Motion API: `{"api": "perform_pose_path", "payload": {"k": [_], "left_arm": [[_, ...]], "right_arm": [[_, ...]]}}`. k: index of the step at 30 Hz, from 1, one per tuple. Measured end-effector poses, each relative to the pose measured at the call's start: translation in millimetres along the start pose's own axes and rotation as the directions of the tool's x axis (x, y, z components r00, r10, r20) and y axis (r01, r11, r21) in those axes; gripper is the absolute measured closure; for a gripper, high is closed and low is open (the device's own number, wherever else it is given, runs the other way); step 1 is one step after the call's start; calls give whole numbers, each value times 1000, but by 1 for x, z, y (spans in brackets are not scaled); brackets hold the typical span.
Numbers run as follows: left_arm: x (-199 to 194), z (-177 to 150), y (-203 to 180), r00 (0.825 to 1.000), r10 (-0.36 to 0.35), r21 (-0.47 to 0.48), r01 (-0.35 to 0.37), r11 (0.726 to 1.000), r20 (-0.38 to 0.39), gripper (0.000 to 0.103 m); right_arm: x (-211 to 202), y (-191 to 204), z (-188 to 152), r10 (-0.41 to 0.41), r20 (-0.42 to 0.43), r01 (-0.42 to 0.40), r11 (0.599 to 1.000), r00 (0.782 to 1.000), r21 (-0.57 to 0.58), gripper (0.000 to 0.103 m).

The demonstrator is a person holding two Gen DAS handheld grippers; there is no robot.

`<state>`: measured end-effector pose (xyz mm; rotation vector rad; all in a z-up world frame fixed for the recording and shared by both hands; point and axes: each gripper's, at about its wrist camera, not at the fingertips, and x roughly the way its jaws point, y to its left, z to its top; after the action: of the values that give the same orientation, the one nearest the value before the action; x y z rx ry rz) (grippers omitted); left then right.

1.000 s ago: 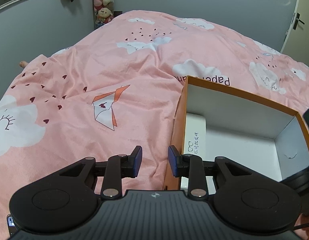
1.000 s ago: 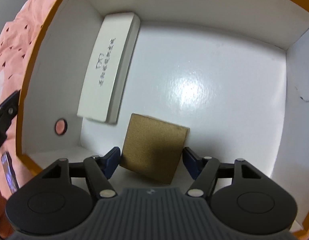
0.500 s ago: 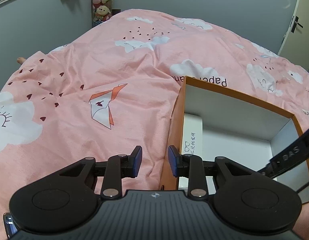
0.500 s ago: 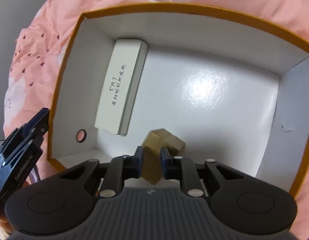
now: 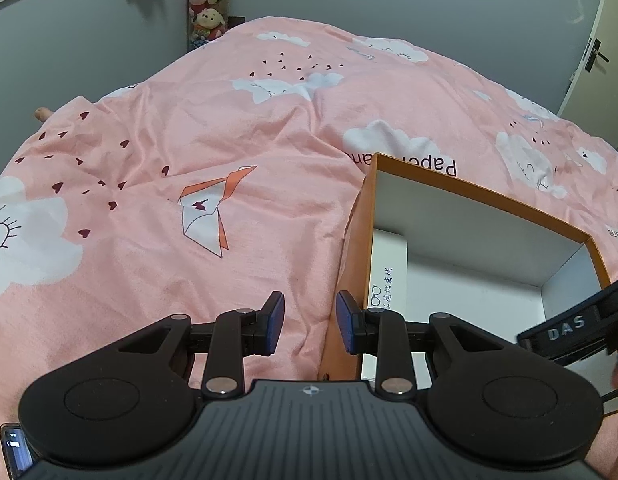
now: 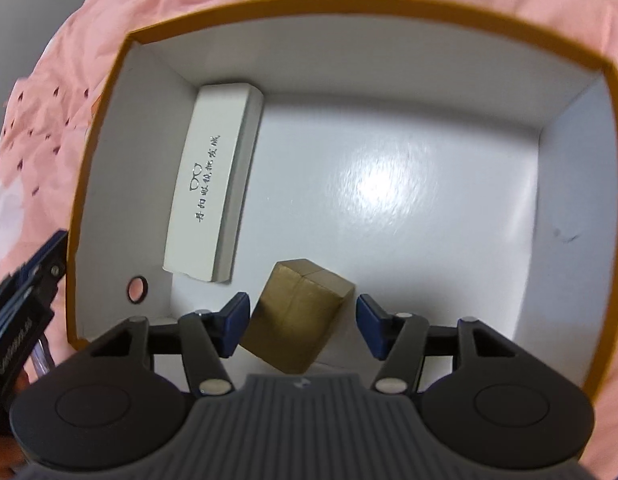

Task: Organize objects
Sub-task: 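Open the right gripper to release the gold cube and withdraw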

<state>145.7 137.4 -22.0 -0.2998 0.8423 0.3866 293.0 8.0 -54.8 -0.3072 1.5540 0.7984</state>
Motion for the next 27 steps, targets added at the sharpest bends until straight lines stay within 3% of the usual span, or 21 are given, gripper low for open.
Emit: {"api": "perform_pose_path", "payload": {"k": [4,7,9,11,14,18,20,22,27], "left_arm": [[0,0,0,1000,0,0,0,1000,-1,67],[0,0,0,1000,2,3,-2,1000,2,67],[0,0,0,1000,-3,-2,3,1000,-1,67],[0,0,1,1000,-7,-7,7,1000,-4,67],[0,1,0,1000,-10,-10,10,1000,-16,68],[-1,2,-1,1000,-5,-4,5,1000,-22,68],[0,2,-1,1000,-6,-9,6,1000,-22,68],[0,2,0,1000,-7,-14,7,1000,-26,68],[-1,2,1,1000,-13,-19,12,1000,-28,68]], "right_arm": [[11,3,-2,17,-36,-17,1000,999,-13,45],[8,19,-4,-7,-25,3,986,1000,-165,47],[8,33,-4,-28,-36,16,951,999,-307,47],[9,47,-5,-48,-83,3,880,995,-475,47],[12,66,-6,-78,-146,-46,717,986,-696,48],[15,83,-3,-112,-192,-103,539,975,-836,50],[13,91,-5,-98,-226,-162,436,969,-885,53],[12,97,-8,-83,-261,-215,359,962,-908,54],[6,100,-6,-83,-252,-203,378,964,-903,52]]}}
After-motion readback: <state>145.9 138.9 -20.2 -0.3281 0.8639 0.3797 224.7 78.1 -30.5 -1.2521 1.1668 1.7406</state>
